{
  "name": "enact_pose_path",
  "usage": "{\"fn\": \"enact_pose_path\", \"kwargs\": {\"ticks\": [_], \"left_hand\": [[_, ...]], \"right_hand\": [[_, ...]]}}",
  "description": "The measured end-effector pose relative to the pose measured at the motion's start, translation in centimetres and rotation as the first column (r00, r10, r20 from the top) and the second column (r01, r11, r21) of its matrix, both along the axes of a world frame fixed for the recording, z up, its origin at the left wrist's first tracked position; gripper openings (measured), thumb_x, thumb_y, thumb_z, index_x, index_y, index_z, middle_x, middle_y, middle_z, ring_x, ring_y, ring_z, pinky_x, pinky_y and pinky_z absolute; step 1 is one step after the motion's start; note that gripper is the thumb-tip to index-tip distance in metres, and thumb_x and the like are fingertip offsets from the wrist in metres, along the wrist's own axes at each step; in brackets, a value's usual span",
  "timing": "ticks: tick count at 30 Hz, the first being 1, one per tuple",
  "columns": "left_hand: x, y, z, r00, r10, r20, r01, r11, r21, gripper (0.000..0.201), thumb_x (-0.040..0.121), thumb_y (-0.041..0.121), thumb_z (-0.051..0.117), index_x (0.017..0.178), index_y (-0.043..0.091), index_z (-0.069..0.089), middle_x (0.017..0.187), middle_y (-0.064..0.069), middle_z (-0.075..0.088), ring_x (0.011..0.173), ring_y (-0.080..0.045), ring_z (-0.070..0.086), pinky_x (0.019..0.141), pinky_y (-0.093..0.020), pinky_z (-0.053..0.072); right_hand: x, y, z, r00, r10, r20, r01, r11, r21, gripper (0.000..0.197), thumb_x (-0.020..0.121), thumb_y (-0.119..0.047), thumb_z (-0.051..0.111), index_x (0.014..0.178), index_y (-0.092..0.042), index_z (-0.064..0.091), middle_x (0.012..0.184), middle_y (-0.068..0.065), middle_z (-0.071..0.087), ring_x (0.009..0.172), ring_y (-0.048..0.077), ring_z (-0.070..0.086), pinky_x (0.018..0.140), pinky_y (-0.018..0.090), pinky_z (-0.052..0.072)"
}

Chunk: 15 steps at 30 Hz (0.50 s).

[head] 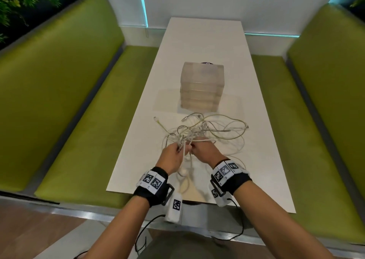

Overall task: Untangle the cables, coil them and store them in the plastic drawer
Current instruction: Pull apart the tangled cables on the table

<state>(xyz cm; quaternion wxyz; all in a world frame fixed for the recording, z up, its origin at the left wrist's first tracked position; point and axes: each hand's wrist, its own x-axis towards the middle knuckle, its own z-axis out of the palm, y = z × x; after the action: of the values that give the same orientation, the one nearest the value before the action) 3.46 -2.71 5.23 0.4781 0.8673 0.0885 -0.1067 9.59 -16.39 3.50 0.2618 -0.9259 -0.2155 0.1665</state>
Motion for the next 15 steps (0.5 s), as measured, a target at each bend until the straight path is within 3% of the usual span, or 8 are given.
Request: {"fn": "enact_pose_path", "kwargs": {"ticks": [4,6,8,10,12,15], "left_hand": [[0.2,-0.3,-0.8,0.997,-0.071,-0.035,0.070,0.997,-0.033,0.038,0.094,0.038,0.054,0.094,0.002,0.064,0.089,-0.016,0.068,0.082,-0.033,0.062,0.073,-0.040,0.048],[0.0,0.1,-0.9,0.995,-0.088,-0.055,0.084,0.994,-0.075,0.041,0.093,0.039,0.054,0.091,-0.001,0.063,0.076,-0.012,0.062,0.070,-0.028,0.056,0.067,-0.038,0.043],[-0.2,0.1,-0.4,0.996,-0.083,-0.041,0.076,0.987,-0.143,0.036,0.094,0.036,0.054,0.087,0.003,0.064,0.074,-0.009,0.059,0.068,-0.020,0.052,0.068,-0.033,0.041],[-0.4,-0.1,1.0,1.000,-0.023,0.002,0.023,0.981,-0.195,0.024,0.096,0.026,0.053,0.078,0.015,0.063,0.072,-0.001,0.060,0.066,-0.012,0.052,0.064,-0.028,0.040],[-0.8,-0.1,2.9,0.996,0.052,0.078,-0.034,0.976,-0.216,0.032,0.096,0.019,0.052,0.064,0.022,0.053,0.057,0.010,0.049,0.054,-0.005,0.042,0.055,-0.022,0.034],[-1.5,1.0,5.4,0.971,0.163,0.174,-0.100,0.942,-0.321,0.034,0.096,0.024,0.053,0.063,0.019,0.044,0.054,0.005,0.036,0.048,-0.009,0.030,0.050,-0.027,0.026]], "right_hand": [[-0.3,-0.1,-0.1,0.999,-0.035,0.023,0.035,0.999,0.011,0.018,0.087,-0.016,0.054,0.099,-0.008,0.064,0.104,0.014,0.067,0.097,0.031,0.061,0.077,0.035,0.045],[-0.5,-0.2,-0.2,0.999,-0.030,0.036,0.031,0.999,-0.025,0.018,0.087,-0.016,0.052,0.099,-0.007,0.064,0.104,0.015,0.066,0.097,0.031,0.061,0.076,0.035,0.045],[-0.6,0.1,-0.1,0.998,-0.030,0.056,0.031,0.999,-0.029,0.018,0.088,-0.016,0.051,0.099,-0.008,0.063,0.104,0.014,0.066,0.097,0.031,0.060,0.074,0.033,0.042],[-0.5,0.4,-0.2,0.998,-0.038,0.055,0.039,0.999,-0.003,0.018,0.090,-0.017,0.050,0.099,-0.010,0.063,0.104,0.012,0.066,0.097,0.030,0.060,0.074,0.031,0.040],[-0.1,0.1,-0.5,0.997,-0.073,0.013,0.073,0.997,0.037,0.022,0.096,-0.021,0.047,0.104,-0.011,0.064,0.106,0.010,0.067,0.099,0.027,0.060,0.080,0.031,0.041],[0.8,-0.9,-1.0,0.991,-0.120,-0.063,0.127,0.984,0.126,0.026,0.098,-0.021,0.045,0.105,-0.008,0.066,0.101,0.013,0.068,0.091,0.026,0.060,0.079,0.034,0.044]]}}
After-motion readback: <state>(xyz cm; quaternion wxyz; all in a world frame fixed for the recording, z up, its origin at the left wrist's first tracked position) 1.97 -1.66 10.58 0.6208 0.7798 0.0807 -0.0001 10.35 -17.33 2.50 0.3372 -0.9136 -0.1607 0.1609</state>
